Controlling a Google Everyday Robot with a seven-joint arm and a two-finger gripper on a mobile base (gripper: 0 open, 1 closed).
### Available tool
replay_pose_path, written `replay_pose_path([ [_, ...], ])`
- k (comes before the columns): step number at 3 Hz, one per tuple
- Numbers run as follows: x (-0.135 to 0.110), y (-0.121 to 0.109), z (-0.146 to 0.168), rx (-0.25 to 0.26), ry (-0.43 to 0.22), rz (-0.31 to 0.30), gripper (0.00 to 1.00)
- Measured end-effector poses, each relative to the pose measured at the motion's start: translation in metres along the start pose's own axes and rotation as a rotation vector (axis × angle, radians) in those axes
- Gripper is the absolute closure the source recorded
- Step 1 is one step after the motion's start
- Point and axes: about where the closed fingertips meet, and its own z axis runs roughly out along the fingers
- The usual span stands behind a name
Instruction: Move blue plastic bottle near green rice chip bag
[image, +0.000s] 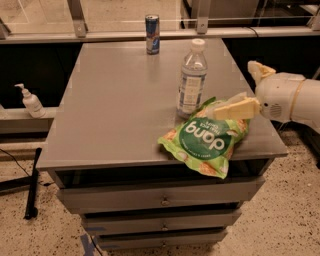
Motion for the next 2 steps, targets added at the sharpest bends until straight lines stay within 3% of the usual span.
replay_pose_path([
  [1, 0.0005, -0.0409, -0.0557, 0.032, -0.056, -0.018, 0.00],
  [2, -0.0095, -0.0431, -0.0579, 0.029, -0.068, -0.031, 0.00],
])
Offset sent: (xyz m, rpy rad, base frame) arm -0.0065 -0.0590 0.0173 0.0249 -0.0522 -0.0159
